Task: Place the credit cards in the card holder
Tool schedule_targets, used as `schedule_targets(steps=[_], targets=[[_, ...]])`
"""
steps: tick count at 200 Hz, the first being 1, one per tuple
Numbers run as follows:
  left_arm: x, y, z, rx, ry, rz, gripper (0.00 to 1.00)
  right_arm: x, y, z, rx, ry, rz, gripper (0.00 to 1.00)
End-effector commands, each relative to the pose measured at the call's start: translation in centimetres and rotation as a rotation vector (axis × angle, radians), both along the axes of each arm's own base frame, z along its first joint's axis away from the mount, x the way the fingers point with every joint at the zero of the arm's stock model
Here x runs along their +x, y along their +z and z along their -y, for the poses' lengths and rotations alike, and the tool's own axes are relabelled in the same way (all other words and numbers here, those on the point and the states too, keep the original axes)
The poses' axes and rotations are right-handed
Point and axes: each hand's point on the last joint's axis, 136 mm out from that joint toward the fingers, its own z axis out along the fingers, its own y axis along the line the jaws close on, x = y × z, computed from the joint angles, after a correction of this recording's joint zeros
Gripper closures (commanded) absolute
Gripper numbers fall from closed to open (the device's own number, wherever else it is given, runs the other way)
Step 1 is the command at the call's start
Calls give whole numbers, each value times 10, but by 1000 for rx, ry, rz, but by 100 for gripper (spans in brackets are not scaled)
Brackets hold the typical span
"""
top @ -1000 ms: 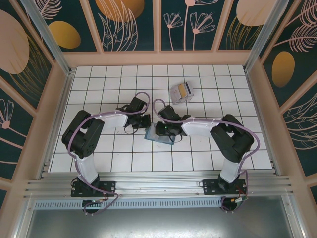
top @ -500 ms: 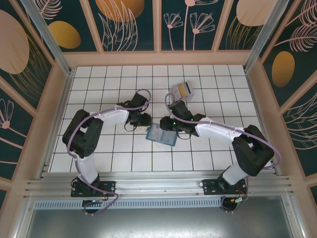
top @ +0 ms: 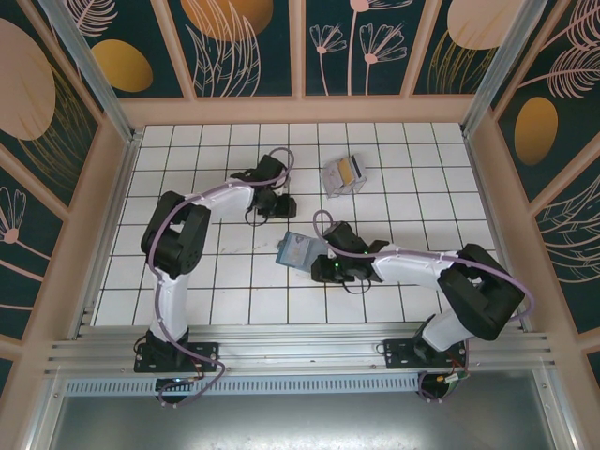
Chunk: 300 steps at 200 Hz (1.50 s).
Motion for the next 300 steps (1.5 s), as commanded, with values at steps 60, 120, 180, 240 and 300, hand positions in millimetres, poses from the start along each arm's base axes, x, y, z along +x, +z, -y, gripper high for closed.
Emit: schedule_targets(steps=[60, 120, 180, 240, 300], targets=[[-80, -38, -19, -8, -17, -151, 79, 91, -14, 4, 45, -140, 98, 76], [-137, -42, -40, -24, 61, -207, 82, 168, -29, -40, 60, -77, 152, 79], [-141, -28, -47, -13, 106, -181, 65, 190, -15, -79, 127, 53, 164, 79], [-88, 43, -40, -2, 119, 43, 61, 209, 67, -60, 134, 103, 318, 72], [4, 108, 1, -145, 85, 220, 55, 255, 125, 26, 31, -101, 460, 55]])
